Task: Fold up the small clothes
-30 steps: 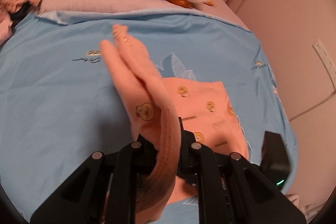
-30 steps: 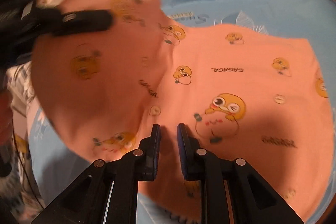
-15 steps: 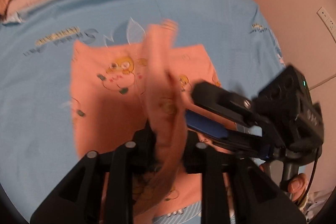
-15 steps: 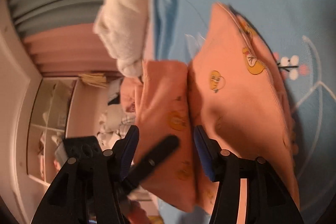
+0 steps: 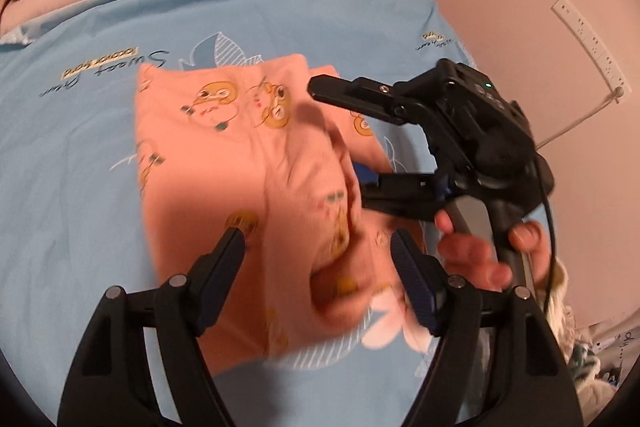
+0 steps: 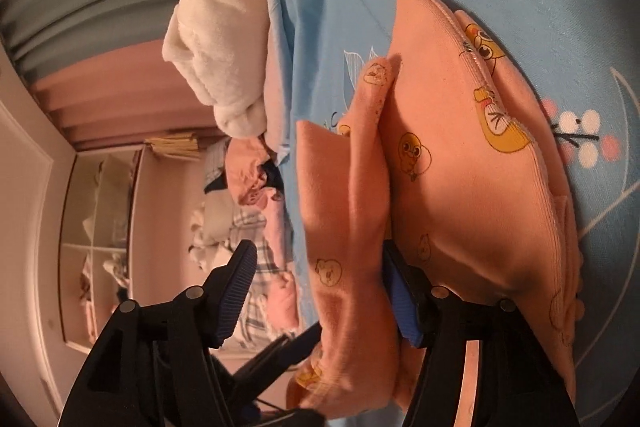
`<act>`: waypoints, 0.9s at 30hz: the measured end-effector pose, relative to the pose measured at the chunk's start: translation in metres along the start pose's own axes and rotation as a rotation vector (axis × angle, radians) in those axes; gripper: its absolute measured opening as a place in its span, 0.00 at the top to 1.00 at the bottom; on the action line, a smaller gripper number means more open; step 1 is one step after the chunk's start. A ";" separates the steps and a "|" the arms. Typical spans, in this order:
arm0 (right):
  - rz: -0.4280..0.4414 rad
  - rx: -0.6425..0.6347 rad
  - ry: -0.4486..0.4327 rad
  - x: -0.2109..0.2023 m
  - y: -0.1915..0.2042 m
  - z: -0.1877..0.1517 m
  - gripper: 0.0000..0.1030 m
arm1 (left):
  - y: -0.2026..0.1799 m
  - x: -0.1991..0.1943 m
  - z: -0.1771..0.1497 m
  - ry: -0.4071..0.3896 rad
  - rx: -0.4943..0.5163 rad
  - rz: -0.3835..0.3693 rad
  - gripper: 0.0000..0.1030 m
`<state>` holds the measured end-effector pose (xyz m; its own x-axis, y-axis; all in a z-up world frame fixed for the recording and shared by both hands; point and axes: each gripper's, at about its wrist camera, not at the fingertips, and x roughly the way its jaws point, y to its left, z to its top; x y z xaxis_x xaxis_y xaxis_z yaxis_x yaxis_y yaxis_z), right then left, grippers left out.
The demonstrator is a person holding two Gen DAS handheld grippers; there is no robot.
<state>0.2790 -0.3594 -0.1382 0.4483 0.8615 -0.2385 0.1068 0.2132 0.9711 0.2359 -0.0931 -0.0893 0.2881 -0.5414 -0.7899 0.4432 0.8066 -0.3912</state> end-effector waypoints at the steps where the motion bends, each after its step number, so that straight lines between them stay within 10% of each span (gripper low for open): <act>1: -0.020 -0.007 0.001 0.002 0.002 0.001 0.39 | 0.004 -0.006 -0.005 -0.009 -0.006 -0.003 0.27; 6: -0.281 -0.147 0.030 0.015 0.026 -0.001 0.42 | 0.035 -0.020 -0.018 -0.026 -0.082 0.057 0.27; 9: -0.430 -0.292 0.009 0.022 0.045 -0.003 0.80 | 0.054 -0.023 -0.024 -0.029 -0.147 0.066 0.27; 11: -0.459 -0.323 -0.004 0.022 0.050 -0.002 0.87 | 0.060 -0.025 -0.027 -0.030 -0.173 0.071 0.27; 18: -0.250 -0.331 -0.043 -0.017 0.057 0.001 0.88 | 0.072 -0.035 -0.034 -0.052 -0.216 0.053 0.27; 27: -0.334 -0.169 -0.038 -0.029 -0.001 0.032 0.79 | 0.068 -0.020 -0.038 -0.025 -0.229 0.037 0.27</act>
<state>0.2945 -0.3994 -0.1321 0.4462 0.7148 -0.5385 0.1059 0.5553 0.8249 0.2280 -0.0183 -0.1177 0.3232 -0.5135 -0.7949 0.2286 0.8575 -0.4610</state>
